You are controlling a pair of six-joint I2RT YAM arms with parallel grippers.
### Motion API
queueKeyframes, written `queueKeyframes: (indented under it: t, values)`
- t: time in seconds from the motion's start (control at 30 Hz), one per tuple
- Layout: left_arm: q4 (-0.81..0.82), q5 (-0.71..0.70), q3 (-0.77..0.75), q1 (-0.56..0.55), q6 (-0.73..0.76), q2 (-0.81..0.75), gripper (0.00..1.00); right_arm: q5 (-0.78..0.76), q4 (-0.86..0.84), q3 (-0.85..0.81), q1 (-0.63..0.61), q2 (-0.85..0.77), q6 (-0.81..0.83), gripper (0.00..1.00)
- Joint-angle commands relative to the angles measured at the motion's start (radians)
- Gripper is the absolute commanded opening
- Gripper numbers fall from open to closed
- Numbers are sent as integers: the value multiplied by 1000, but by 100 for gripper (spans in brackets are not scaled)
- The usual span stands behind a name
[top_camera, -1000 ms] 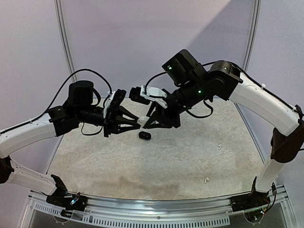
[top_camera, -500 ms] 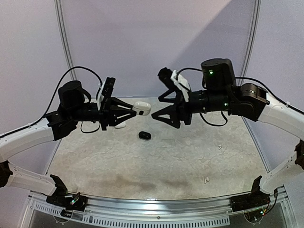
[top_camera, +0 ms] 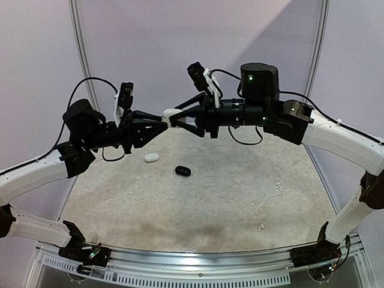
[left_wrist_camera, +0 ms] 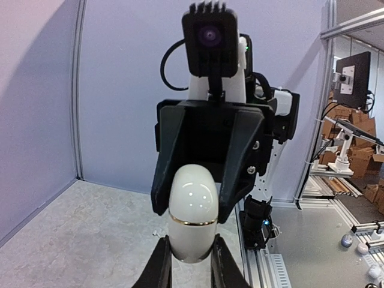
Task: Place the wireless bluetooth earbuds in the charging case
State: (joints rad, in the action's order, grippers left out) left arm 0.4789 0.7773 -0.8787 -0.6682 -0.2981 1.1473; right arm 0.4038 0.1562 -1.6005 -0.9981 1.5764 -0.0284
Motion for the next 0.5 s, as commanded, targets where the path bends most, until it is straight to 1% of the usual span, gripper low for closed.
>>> queueKeyframes:
  t: [0.0, 0.1, 0.17, 0.2, 0.27, 0.3, 0.33, 0.4, 0.47]
  values:
    - [36, -2, 5, 7, -29, -22, 0, 115, -28, -17, 9, 13, -37, 27]
    - [35, -6, 3, 9, -32, -20, 0, 122, -38, 4, 13, 2, -41, 15]
    - [35, -4, 3, 9, -30, -15, 0, 129, -41, 5, 15, -2, -46, 2]
    - [32, -2, 1, 9, -26, -12, 0, 131, -42, 4, 15, -5, -47, 0]
    - [13, 3, -1, 7, 0, -8, 0, 130, -33, 1, 16, -7, -37, 0]
    - [-1, 6, -2, 7, 18, -8, 3, 125, -24, 0, 16, -7, -24, 0]
    - [-14, 17, -1, 7, 37, -8, 13, 122, -11, -5, 15, -5, -14, 0]
    - [-48, 30, -4, 7, 75, -4, 43, 113, 24, -25, 15, 2, 17, 0]
    - [-86, 46, -10, 7, 110, 2, 53, 103, 75, -65, 7, 19, 71, 0]
